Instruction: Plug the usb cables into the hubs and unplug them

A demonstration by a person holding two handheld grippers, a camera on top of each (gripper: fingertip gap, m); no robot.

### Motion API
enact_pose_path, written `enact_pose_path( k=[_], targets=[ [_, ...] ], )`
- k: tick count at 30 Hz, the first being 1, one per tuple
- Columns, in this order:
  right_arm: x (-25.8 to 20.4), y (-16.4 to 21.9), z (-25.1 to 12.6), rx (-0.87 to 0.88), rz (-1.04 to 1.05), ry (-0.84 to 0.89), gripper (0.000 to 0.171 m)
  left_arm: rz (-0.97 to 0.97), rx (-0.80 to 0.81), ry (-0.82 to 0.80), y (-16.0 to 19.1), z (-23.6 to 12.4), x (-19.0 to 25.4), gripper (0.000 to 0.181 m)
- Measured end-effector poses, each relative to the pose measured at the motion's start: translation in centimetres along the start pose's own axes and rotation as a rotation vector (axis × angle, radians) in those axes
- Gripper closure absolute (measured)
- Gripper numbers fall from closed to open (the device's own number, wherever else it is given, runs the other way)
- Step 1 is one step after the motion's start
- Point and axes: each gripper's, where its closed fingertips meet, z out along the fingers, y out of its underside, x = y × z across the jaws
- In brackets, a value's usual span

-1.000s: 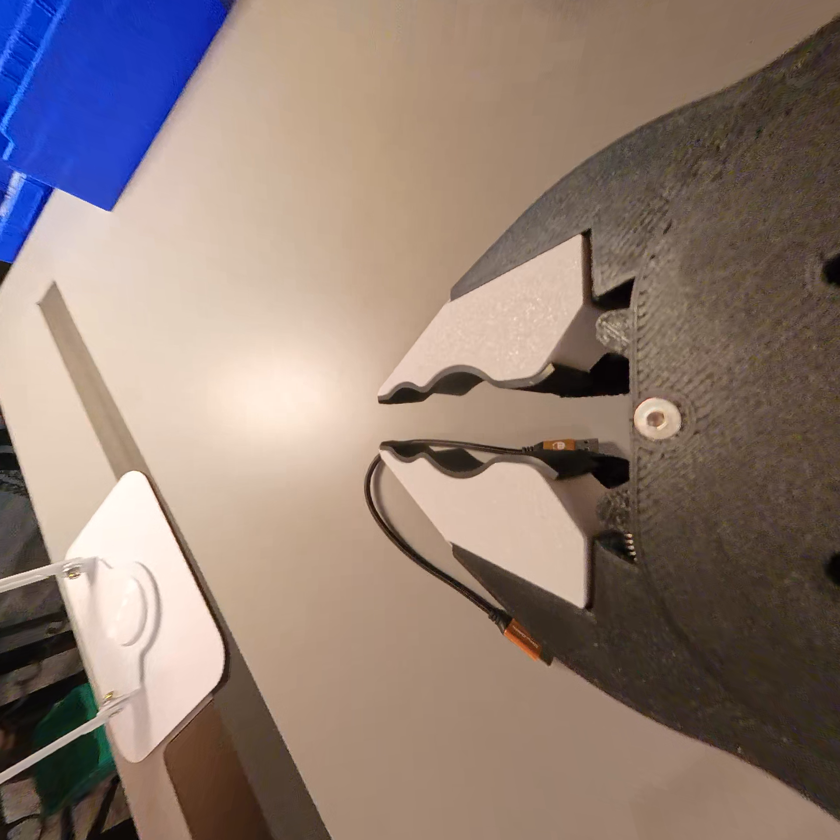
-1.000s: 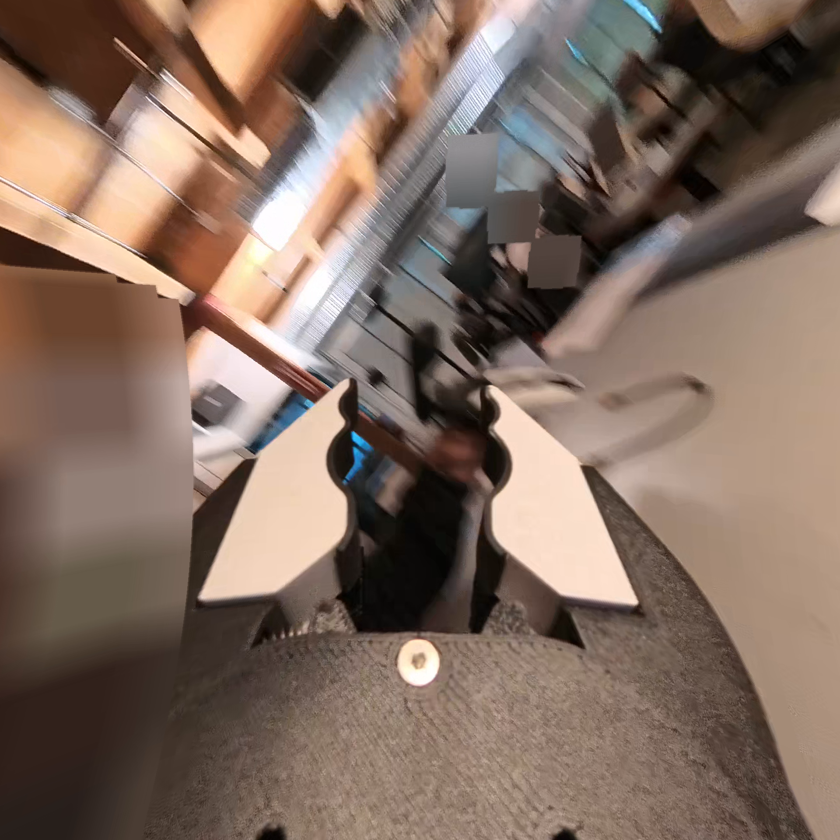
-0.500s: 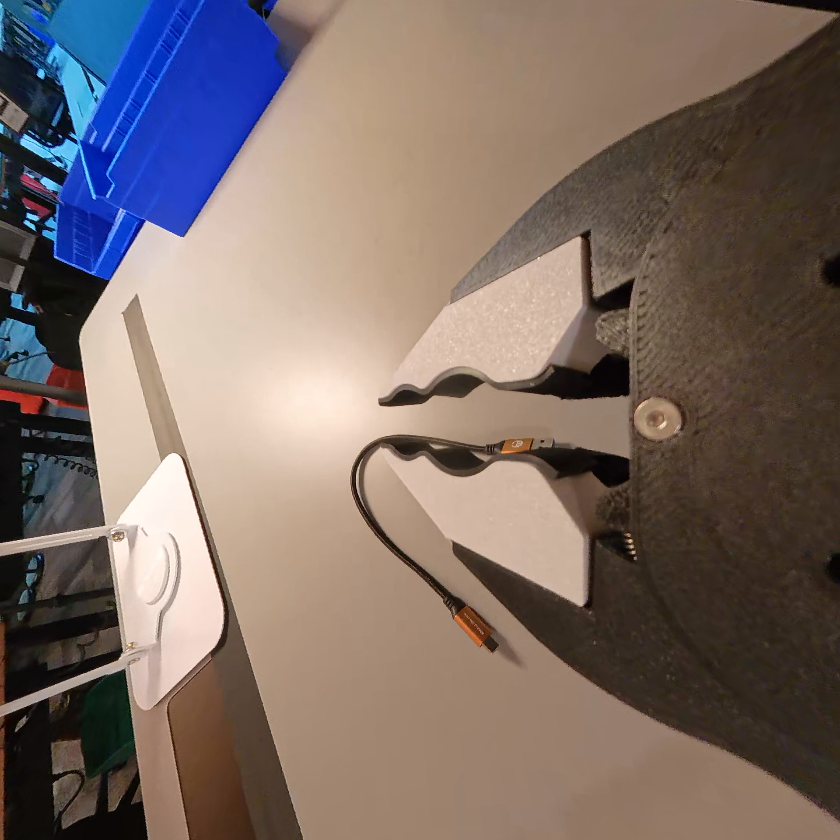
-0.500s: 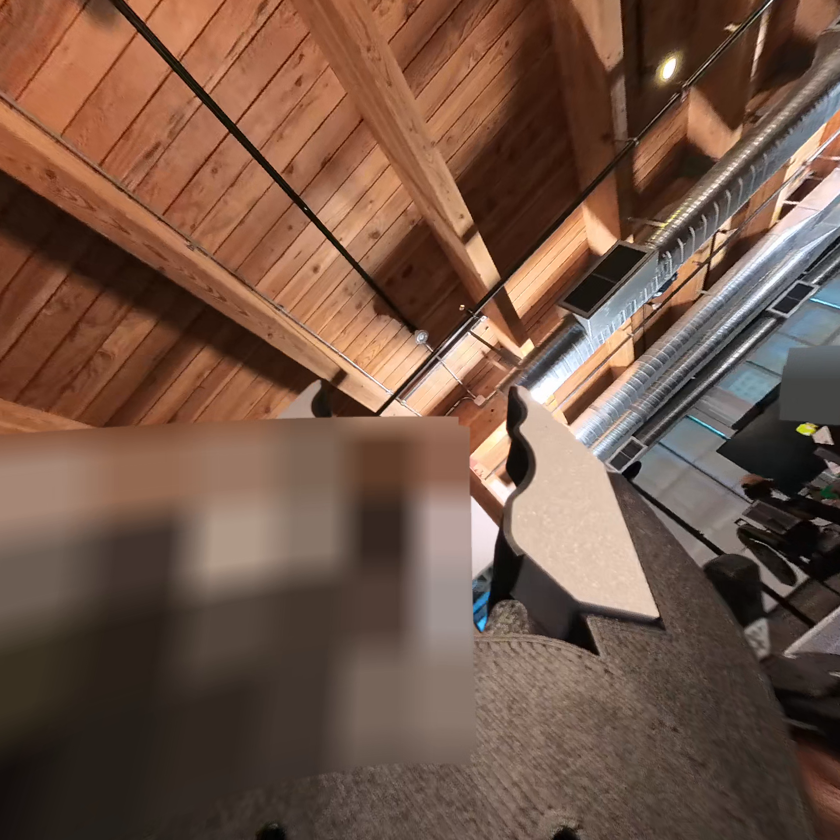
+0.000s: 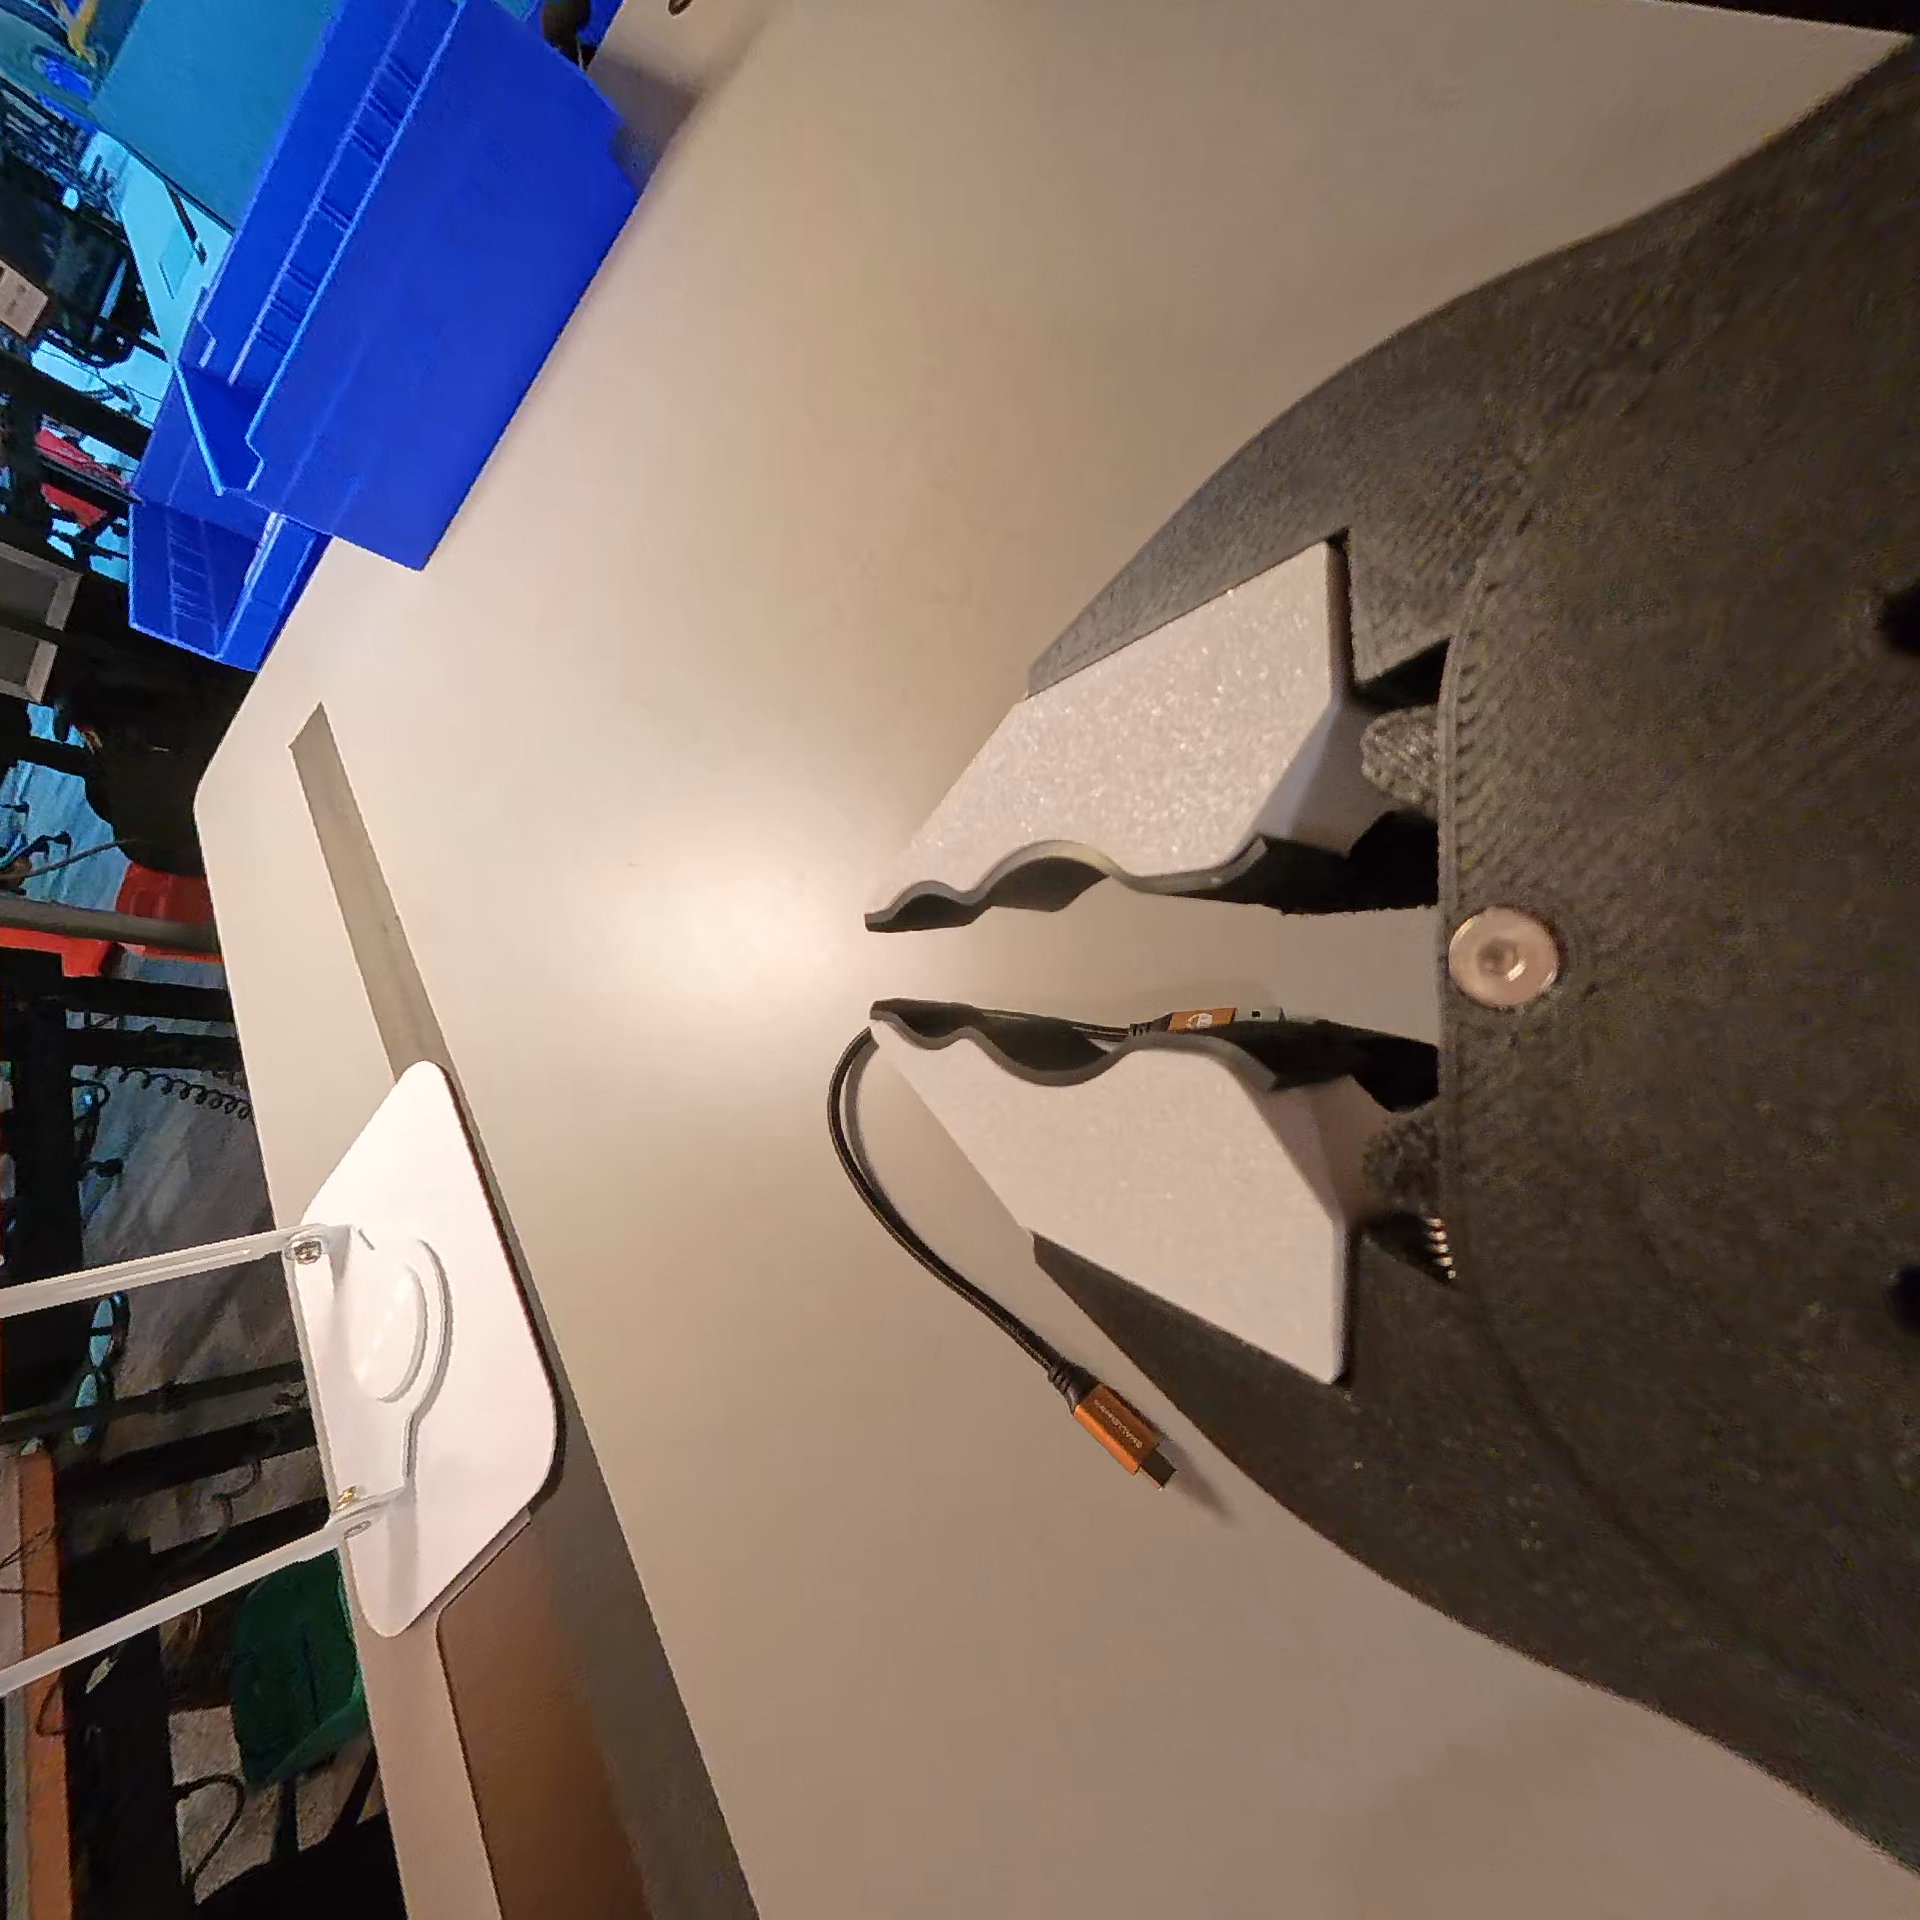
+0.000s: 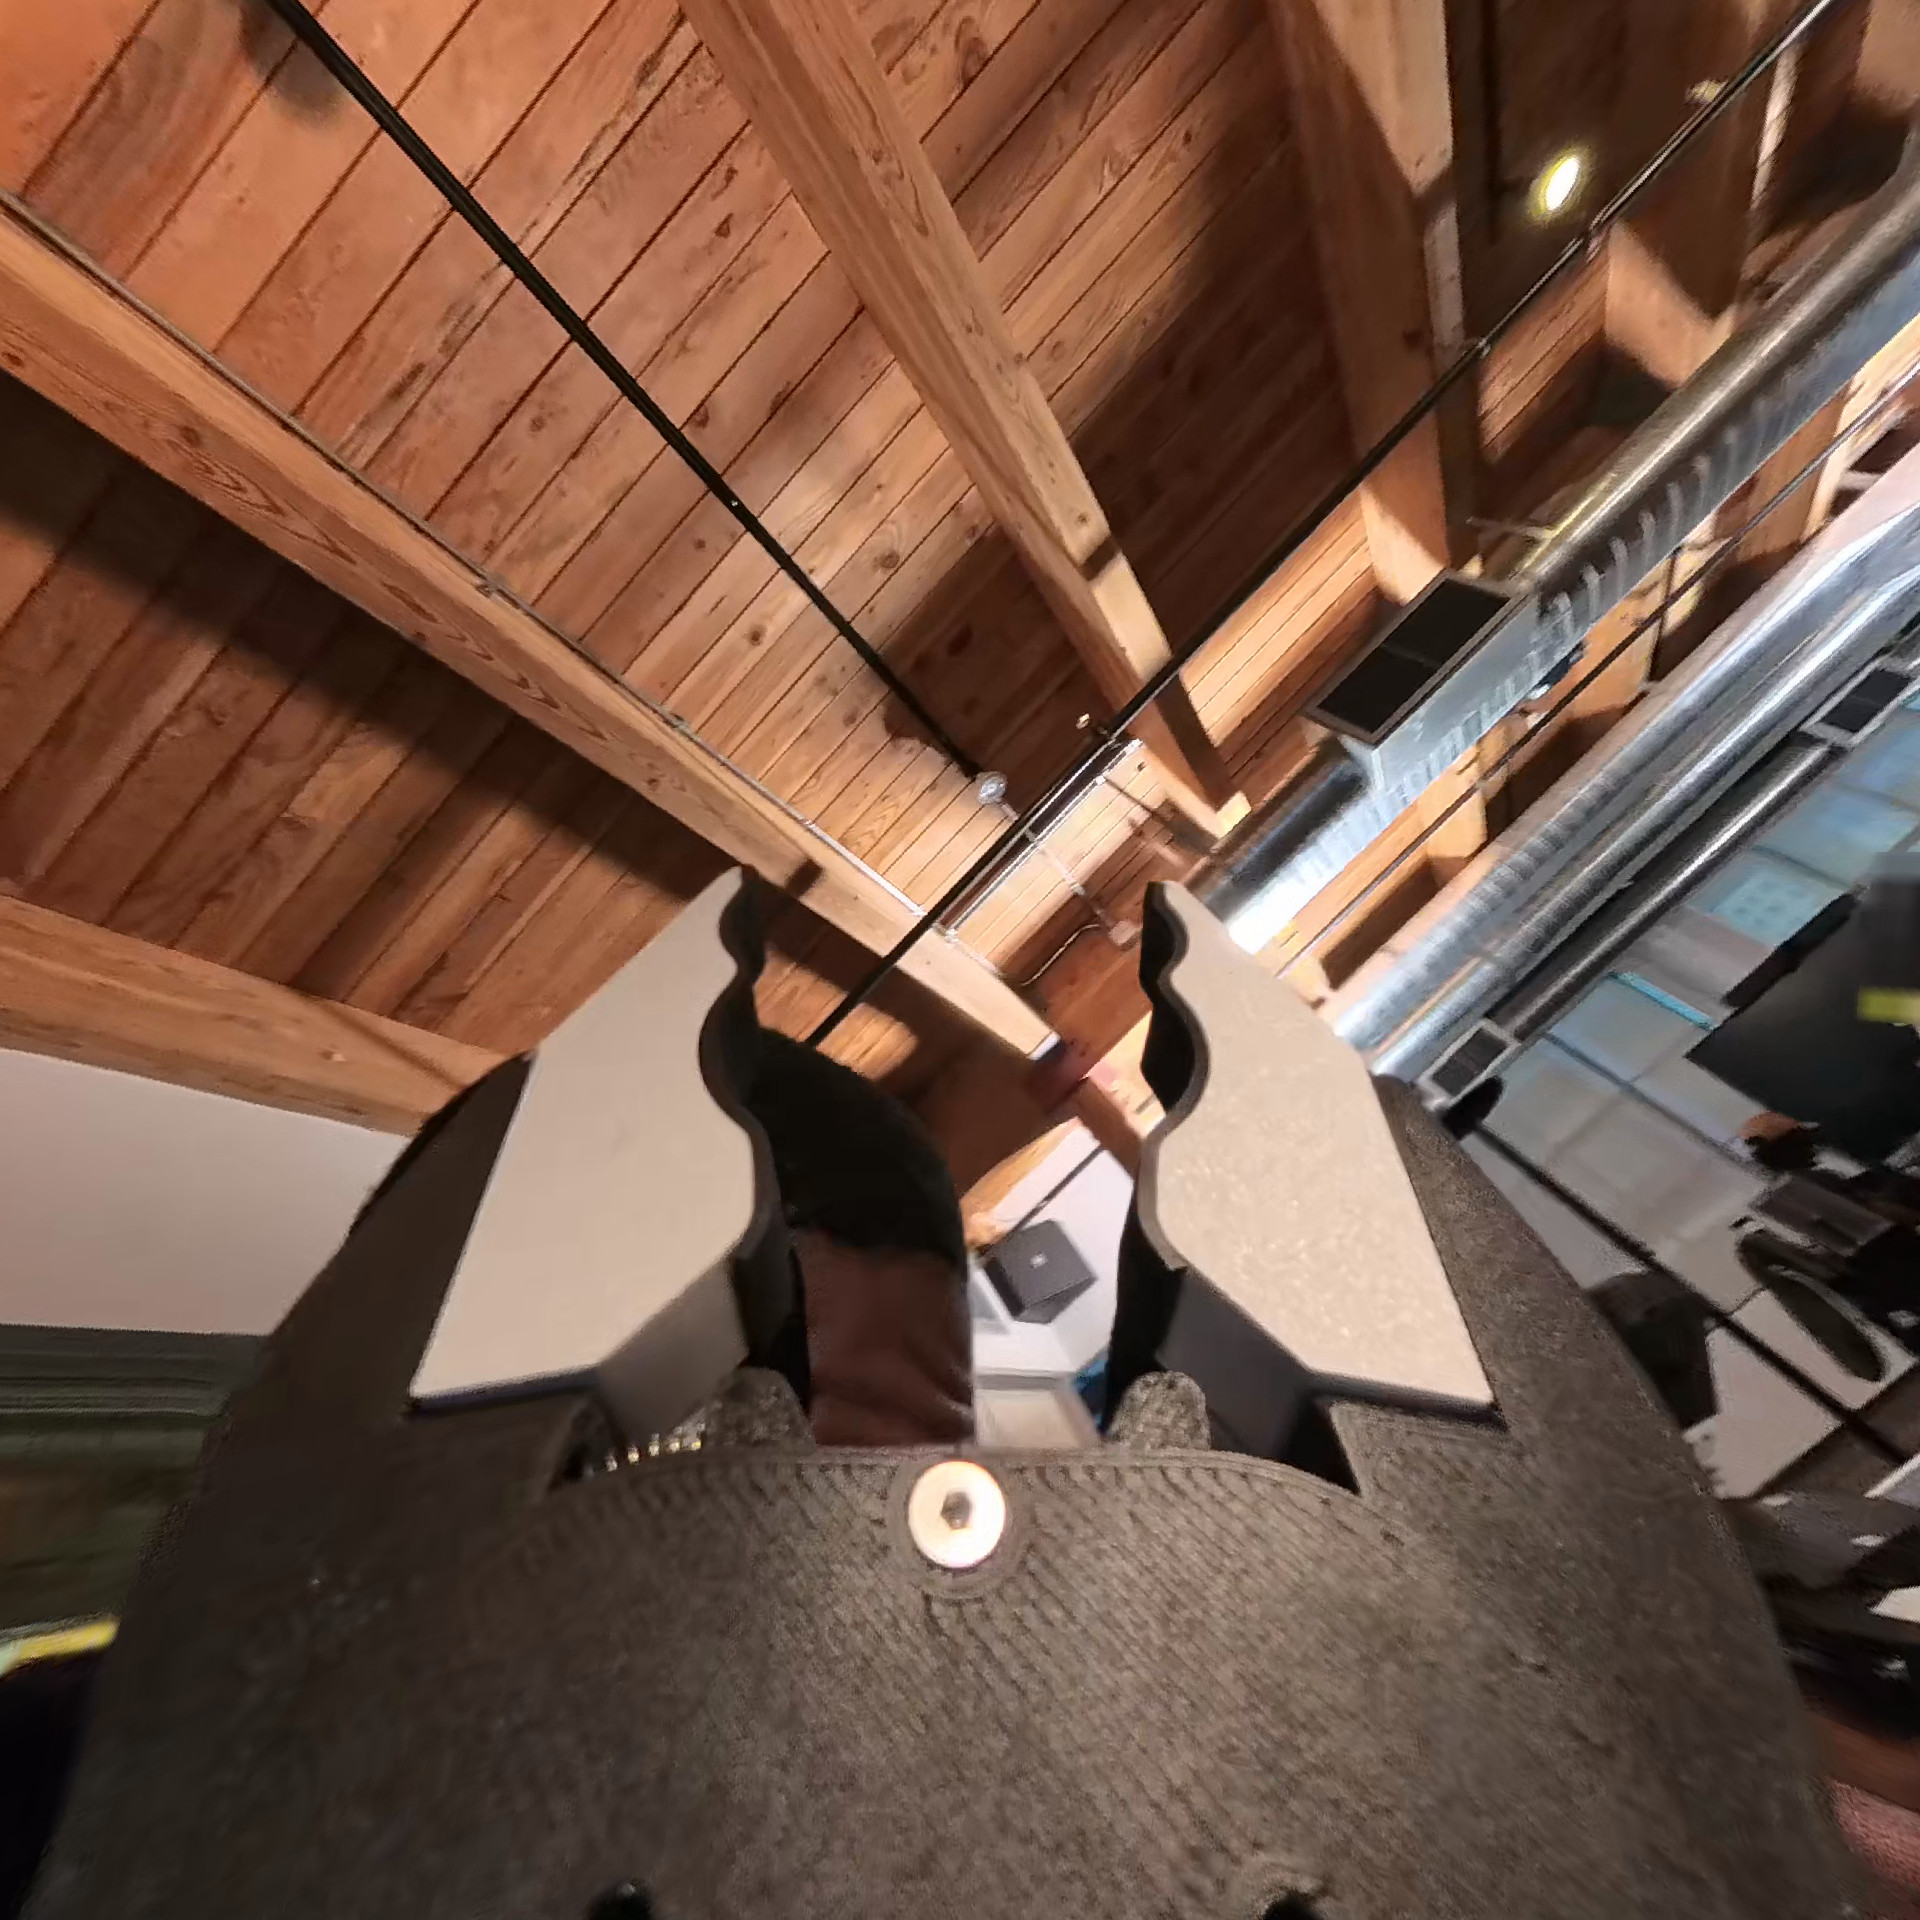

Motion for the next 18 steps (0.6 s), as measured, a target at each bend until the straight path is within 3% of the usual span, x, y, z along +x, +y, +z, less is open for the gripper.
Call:
enact_pose_path(
  k=[4, 8, 12, 18],
  targets=[
    [-1.0, 0.2, 0.3, -0.011, -0.021, -0.033, 0.096, 0.008, -0.003, -0.009, -0.3, -0.3, 0.0, 0.166],
    [0.4, -1.5, -0.7, 0.002, -0.083, 0.042, 0.1, 0.023, -0.018, -0.032, -0.6, -1.1, -0.3, 0.165],
    [7.2, -2.9, -4.2, -0.154, -0.313, 0.353, 0.107, 0.045, -0.06, -0.109, -0.9, -3.2, -2.3, 0.162],
    [18.8, -7.8, -17.8, -0.629, -0.554, 0.963, 0.119, 0.15, -0.26, -0.353, 0.3, -8.8, -10.2, 0.147]
  ],
)
